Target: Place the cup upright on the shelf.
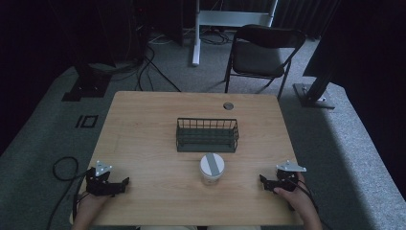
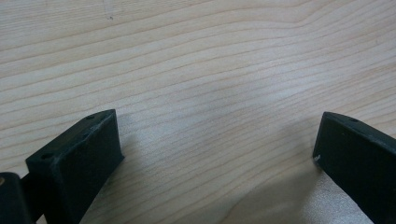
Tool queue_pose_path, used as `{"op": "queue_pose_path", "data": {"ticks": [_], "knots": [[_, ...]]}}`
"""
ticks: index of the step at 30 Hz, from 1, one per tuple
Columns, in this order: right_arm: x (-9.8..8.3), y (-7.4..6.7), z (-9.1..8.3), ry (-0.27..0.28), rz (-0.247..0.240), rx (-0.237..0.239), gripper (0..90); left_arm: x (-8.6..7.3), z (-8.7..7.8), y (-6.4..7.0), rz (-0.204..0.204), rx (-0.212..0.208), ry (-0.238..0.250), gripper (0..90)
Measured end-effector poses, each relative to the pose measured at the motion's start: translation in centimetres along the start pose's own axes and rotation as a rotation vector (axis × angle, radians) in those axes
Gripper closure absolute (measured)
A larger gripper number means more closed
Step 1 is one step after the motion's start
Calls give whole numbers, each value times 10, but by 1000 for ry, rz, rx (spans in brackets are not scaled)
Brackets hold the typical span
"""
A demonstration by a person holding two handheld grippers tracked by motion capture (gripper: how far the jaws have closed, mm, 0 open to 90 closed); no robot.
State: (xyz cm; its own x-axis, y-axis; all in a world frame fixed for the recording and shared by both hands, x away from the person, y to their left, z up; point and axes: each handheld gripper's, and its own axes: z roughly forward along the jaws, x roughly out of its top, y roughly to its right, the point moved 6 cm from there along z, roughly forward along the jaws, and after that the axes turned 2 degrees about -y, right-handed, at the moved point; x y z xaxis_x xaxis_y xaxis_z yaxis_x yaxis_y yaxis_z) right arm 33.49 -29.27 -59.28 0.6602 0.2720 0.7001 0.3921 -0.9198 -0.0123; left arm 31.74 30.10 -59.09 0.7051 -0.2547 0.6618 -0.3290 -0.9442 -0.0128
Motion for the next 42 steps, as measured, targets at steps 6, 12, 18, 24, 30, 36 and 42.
{"op": "queue_pose_path", "data": {"ticks": [6, 12, 18, 24, 30, 36, 42], "knots": [[0, 0, 0, 0, -1, 0, 116, 0, 0, 0, -3, 2, 0, 12], [0, 0, 0, -1, 1, -1, 113, 0, 0, 0, -3, 2, 1, 12], [0, 0, 0, 0, 1, -1, 113, 0, 0, 0, -2, 2, 0, 12], [0, 0, 0, 0, 1, -3, 112, 0, 0, 0, -3, 2, 0, 12], [0, -1, 0, 1, 2, -8, 112, 0, 0, 0, -3, 2, 0, 12], [2, -6, 0, 12, -15, 9, 113, 0, 0, 0, -3, 2, 0, 12], [6, -8, -3, 23, -12, 14, 113, 0, 0, 0, -3, 2, 0, 12]]}}
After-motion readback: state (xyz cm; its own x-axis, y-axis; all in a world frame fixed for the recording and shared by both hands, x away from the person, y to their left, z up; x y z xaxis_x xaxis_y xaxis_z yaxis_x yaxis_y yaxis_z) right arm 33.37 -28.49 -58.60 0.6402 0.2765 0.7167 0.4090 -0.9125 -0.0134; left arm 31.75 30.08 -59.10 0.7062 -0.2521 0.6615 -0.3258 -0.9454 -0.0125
